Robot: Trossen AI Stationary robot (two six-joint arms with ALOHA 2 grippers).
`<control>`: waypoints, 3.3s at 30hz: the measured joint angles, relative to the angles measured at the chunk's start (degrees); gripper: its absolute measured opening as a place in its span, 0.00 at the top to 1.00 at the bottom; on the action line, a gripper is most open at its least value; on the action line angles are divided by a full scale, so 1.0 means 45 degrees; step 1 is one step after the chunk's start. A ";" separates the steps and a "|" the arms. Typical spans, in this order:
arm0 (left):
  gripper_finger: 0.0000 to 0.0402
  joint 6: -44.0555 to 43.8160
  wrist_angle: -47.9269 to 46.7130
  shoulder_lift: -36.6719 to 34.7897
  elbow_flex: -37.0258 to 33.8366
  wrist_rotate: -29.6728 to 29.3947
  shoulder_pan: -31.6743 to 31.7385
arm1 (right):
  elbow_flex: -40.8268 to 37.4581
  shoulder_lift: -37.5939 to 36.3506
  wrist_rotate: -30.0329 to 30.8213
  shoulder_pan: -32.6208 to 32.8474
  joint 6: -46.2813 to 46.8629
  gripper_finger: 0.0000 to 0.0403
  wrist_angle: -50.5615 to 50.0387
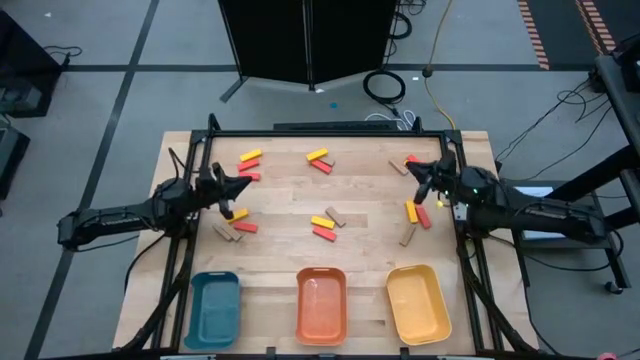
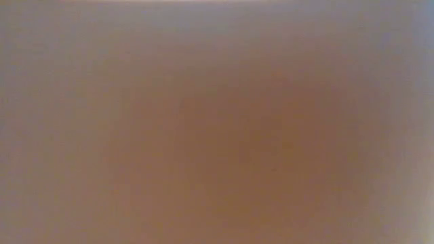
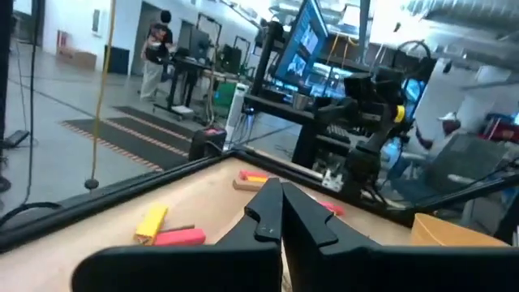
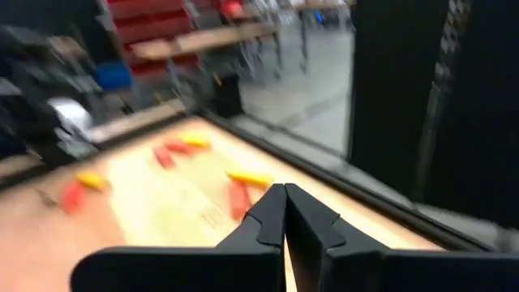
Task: Sort blocks
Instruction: Put the bottom right brown block into the blue bin
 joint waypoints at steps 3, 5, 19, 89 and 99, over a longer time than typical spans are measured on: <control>1.00 0.1208 -0.0737 0.0810 0.0769 -0.0003 0.0001 | 0.1491 0.1467 -0.0451 -0.0527 0.0195 0.90 -0.2431; 1.00 0.1981 -0.0816 0.1519 0.1336 0.0022 -0.0003 | 0.2449 0.2448 -0.1248 -0.0822 0.1118 0.83 -0.4083; 0.66 0.3304 -0.0628 0.5044 0.3598 0.0419 -0.0963 | 0.5753 0.7292 -0.6688 -0.0242 1.0370 0.56 -1.0697; 0.65 0.4279 -0.2629 0.5592 0.3771 0.0393 -0.1252 | 0.6191 1.3537 -0.4695 0.3896 1.3605 0.82 -0.8314; 0.65 0.4309 -0.2872 0.3916 0.3771 0.0284 -0.1252 | 0.8653 1.3524 -0.2867 0.4091 0.7211 0.82 -0.3371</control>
